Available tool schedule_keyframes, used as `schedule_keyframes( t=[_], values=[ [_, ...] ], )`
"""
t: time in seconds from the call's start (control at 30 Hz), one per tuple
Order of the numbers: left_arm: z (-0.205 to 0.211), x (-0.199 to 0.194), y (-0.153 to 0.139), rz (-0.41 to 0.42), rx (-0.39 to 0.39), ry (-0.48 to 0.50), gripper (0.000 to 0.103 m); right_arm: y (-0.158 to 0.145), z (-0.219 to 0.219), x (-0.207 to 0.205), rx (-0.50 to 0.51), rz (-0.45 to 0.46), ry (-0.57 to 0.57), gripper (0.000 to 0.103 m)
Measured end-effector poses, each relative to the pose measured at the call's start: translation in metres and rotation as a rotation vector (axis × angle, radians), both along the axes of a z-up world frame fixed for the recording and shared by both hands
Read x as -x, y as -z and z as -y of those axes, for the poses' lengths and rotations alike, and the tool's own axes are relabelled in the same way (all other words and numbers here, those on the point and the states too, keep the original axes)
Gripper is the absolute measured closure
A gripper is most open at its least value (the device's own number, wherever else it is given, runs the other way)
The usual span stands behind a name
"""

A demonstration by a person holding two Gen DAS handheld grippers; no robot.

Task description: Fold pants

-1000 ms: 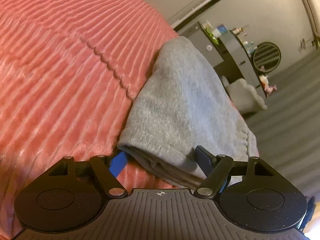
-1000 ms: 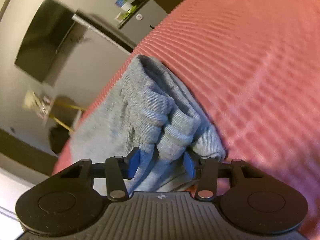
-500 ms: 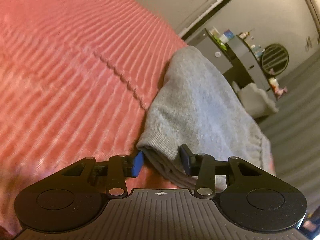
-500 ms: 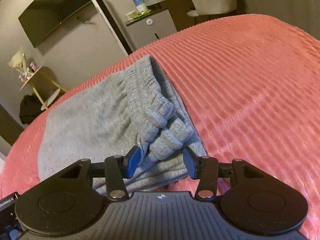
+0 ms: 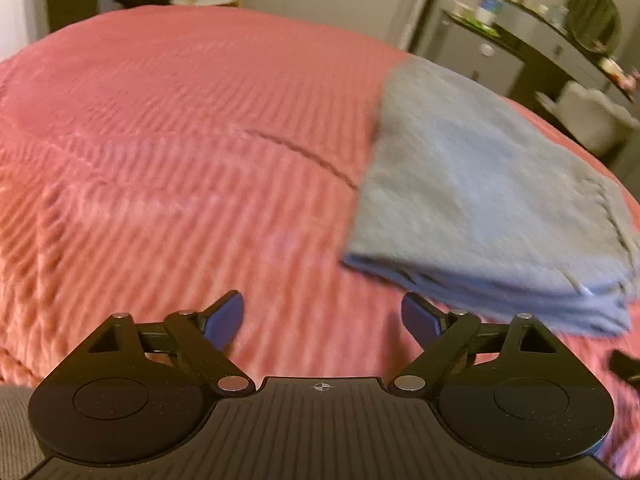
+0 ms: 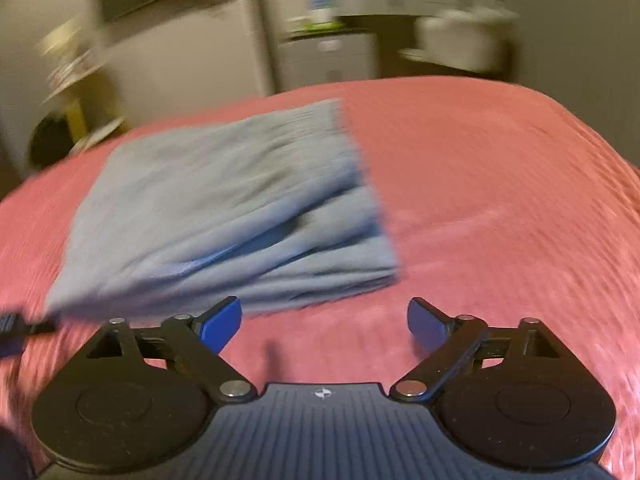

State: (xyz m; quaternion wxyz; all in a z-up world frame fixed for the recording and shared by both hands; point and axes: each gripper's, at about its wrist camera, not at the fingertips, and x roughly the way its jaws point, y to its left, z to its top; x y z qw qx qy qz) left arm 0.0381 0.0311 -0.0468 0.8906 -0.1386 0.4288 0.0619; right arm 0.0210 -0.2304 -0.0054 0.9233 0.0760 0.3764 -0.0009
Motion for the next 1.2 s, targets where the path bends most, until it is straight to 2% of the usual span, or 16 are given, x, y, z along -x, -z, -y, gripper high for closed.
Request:
schedule_keyframes(
  t=[0.1, 0.2, 0.3, 0.43, 0.67, 1.2],
  values=[
    [0.017, 0.018, -0.006, 0.004, -0.020, 0.089, 0.010, 0.004, -0.027, 0.014, 0.039, -0.018, -0.149, 0.009],
    [0.037, 0.032, -0.010, 0.025, -0.088, 0.160, 0.009, 0.004, -0.041, 0.020, 0.065, -0.034, -0.205, 0.007],
    [0.044, 0.038, -0.012, 0.042, -0.125, 0.186, 0.009, 0.004, -0.043, 0.024, 0.078, -0.050, -0.181, 0.006],
    [0.037, 0.033, -0.012, 0.035, -0.096, 0.181, 0.009, 0.009, -0.038, 0.022, 0.110, -0.030, -0.135, 0.006],
    [0.043, 0.029, -0.007, 0.030, -0.112, 0.187, 0.009, 0.006, -0.047, 0.026, 0.179, 0.024, -0.137, 0.006],
    [0.055, 0.027, -0.002, 0.035, -0.169, 0.231, 0.009, 0.007, -0.043, 0.024, 0.157, 0.047, -0.133, 0.006]
  ],
)
